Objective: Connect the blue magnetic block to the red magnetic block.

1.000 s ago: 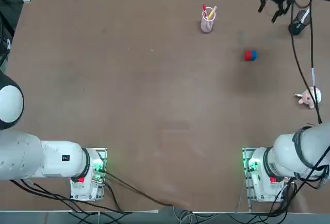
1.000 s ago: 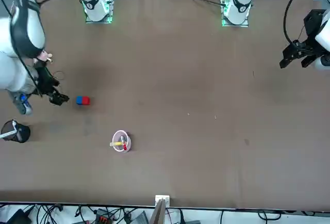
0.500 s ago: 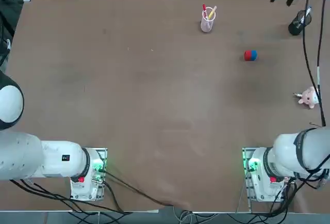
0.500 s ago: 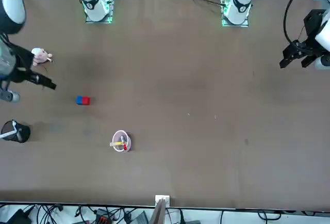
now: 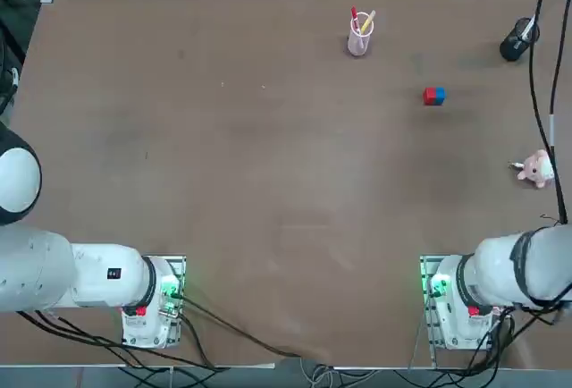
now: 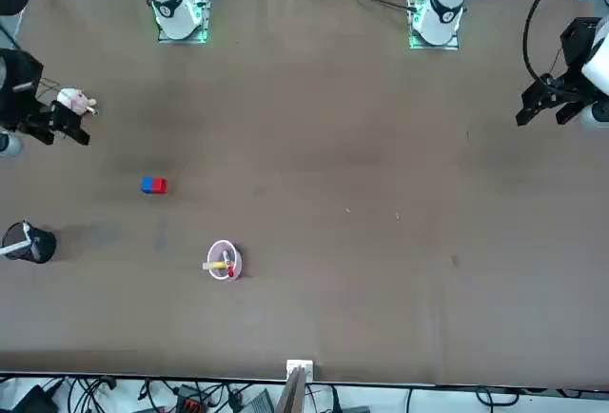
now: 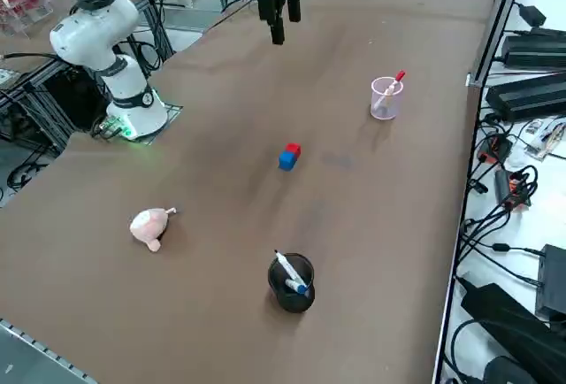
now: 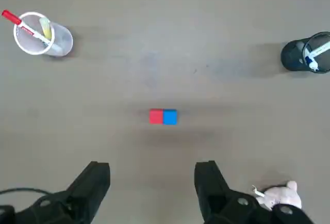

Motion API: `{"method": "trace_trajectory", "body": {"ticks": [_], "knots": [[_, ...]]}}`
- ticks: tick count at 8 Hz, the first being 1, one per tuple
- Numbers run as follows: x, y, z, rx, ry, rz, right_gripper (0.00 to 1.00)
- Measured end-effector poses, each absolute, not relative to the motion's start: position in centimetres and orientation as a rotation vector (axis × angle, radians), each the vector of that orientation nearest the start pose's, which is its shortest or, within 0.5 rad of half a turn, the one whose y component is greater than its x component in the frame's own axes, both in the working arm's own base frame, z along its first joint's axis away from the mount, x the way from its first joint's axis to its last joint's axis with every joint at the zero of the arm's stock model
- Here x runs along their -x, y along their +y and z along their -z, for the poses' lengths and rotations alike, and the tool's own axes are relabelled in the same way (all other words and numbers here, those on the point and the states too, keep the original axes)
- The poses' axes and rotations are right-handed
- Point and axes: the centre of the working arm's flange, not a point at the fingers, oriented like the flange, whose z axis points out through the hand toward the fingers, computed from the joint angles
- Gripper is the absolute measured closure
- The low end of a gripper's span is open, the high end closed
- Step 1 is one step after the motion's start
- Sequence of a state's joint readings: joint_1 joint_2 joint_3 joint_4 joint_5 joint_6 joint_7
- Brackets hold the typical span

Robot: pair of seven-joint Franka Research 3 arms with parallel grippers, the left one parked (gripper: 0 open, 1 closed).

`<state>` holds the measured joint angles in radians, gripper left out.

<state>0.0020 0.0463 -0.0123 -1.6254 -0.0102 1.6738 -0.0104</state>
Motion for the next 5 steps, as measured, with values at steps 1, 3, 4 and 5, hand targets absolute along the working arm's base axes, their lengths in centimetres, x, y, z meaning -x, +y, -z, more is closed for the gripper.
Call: {"method": "trace_trajectory", "body": {"ticks": [1,3,4,5], "knots": [[-57.0,-0.3,-58.9,3.157,-0.012,-0.003,0.00],[-56.1,0.3,-60.1,3.155,-0.030,0.007,0.00],[-55.8,0.6,-60.6,3.154,-0.040,0.012,0.00],[-55.4,1.2,-60.9,3.153,-0.056,0.007,0.00]]}}
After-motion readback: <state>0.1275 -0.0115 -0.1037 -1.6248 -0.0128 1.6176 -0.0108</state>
